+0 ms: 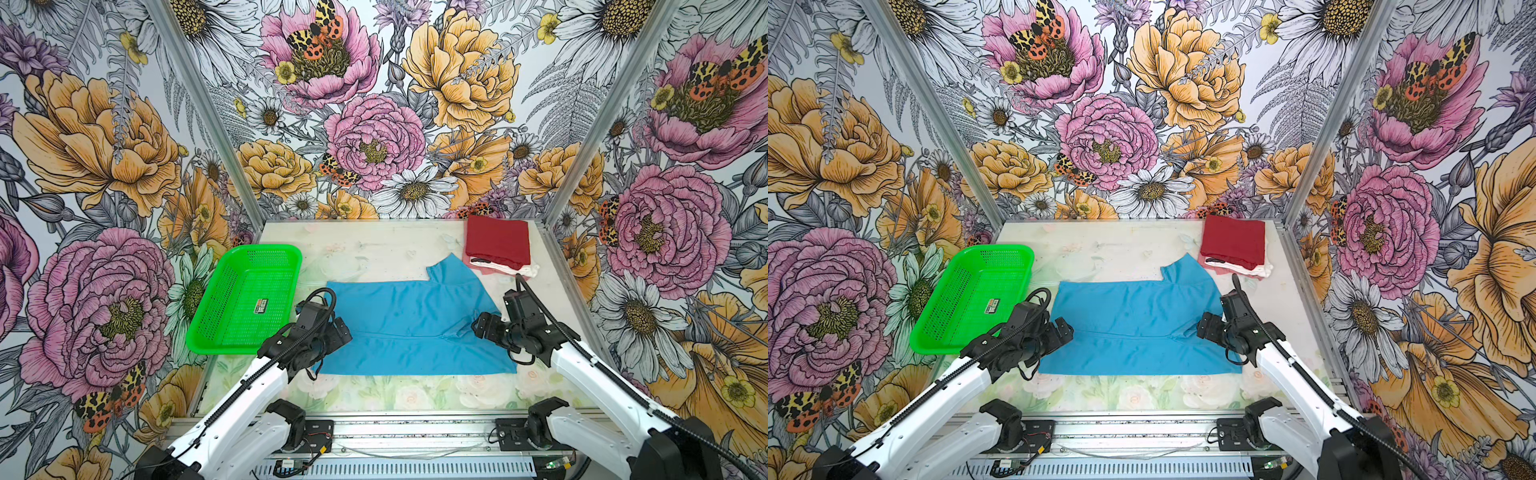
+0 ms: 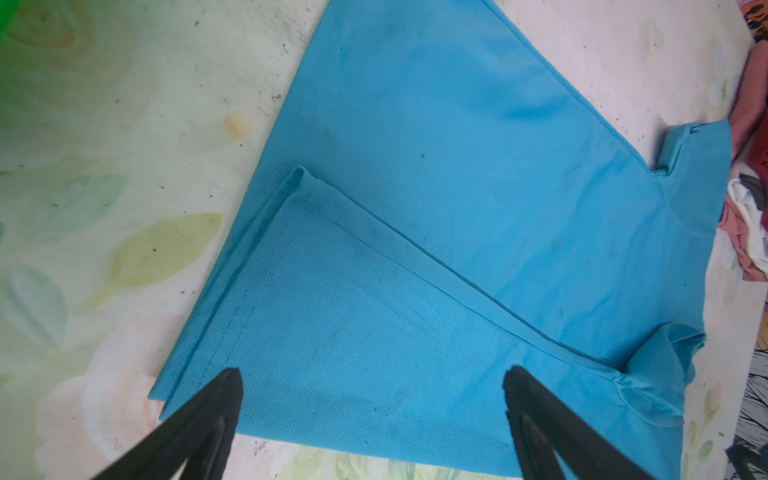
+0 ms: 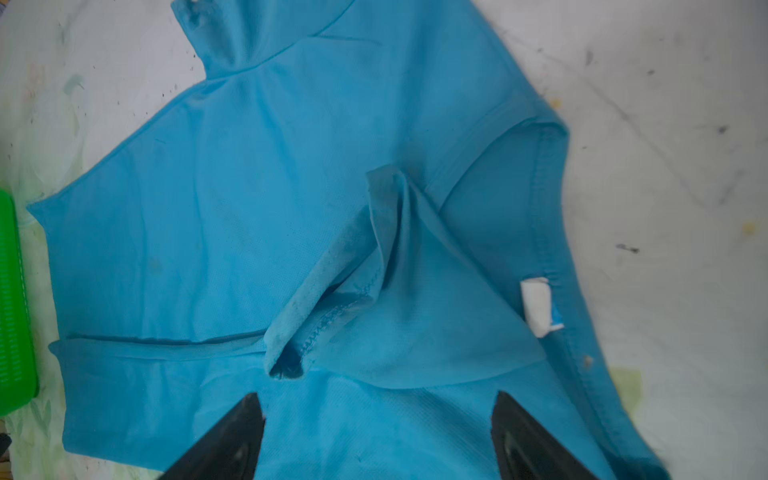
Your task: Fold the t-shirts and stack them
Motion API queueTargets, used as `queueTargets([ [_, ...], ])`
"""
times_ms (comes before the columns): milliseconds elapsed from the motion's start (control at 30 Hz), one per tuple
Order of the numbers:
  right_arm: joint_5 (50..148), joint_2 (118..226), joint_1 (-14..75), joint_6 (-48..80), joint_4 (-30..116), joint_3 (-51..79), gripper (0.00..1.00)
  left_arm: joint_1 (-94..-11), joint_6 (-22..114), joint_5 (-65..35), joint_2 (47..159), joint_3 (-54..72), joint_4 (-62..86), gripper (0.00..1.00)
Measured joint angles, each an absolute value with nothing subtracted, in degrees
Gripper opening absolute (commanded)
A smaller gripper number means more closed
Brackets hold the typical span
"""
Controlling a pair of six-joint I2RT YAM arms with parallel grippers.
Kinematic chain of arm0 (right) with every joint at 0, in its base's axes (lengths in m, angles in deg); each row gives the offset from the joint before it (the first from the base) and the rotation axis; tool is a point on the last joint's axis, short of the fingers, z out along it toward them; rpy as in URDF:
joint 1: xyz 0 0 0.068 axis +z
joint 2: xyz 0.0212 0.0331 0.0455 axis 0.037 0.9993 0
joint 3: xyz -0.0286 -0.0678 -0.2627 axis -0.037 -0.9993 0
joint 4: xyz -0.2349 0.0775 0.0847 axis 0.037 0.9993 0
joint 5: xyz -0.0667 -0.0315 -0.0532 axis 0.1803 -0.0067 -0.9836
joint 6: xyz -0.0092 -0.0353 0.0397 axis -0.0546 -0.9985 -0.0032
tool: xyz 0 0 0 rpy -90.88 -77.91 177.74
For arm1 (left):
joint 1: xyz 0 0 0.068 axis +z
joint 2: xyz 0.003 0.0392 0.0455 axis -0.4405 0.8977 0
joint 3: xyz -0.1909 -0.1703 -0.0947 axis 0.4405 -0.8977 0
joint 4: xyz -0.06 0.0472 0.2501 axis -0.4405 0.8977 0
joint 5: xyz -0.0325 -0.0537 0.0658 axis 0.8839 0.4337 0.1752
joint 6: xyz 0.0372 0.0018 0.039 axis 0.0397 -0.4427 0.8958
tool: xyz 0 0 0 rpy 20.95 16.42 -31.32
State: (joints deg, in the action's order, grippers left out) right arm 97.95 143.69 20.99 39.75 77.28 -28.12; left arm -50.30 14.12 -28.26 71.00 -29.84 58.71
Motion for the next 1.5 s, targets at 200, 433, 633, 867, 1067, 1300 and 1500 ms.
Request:
queueTargets([
  [200,100.92,153.66,27.81,40.32,69.88,-27.55,0.89,-49.86,15.25,-27.45,72.64,-29.8,56.17,0.99],
  [433,101.01,168.65,30.65,40.45,62.44,-17.03,0.9,-48.88,16.5,-26.16,76.9,-28.73,53.02,0.99],
  [633,101.07,173.63,28.82,37.46,56.87,-1.41,0.9,-48.11,19.06,-24.83,82.67,-25.63,50.36,0.99],
  [867,102.71,175.88,17.91,34.77,56.3,1.44,0.9,-45.27,24.13,-22.36,93.08,-18.04,48.52,0.99],
  [1067,102.45,173.24,16.01,32.43,58.84,-4.47,0.88,-44.68,26.27,-21.01,96.12,-14.76,47.47,0.99],
  [1300,102.54,165.42,13.32,30.05,62.14,-18.96,0.83,-44.77,27.45,-19.26,100.73,-12.82,46.88,0.99],
  [1500,102.17,161.66,10.24,26.79,65.42,-23.53,0.77,-44.77,28.39,-18.47,102.56,-12.71,46.86,0.99],
])
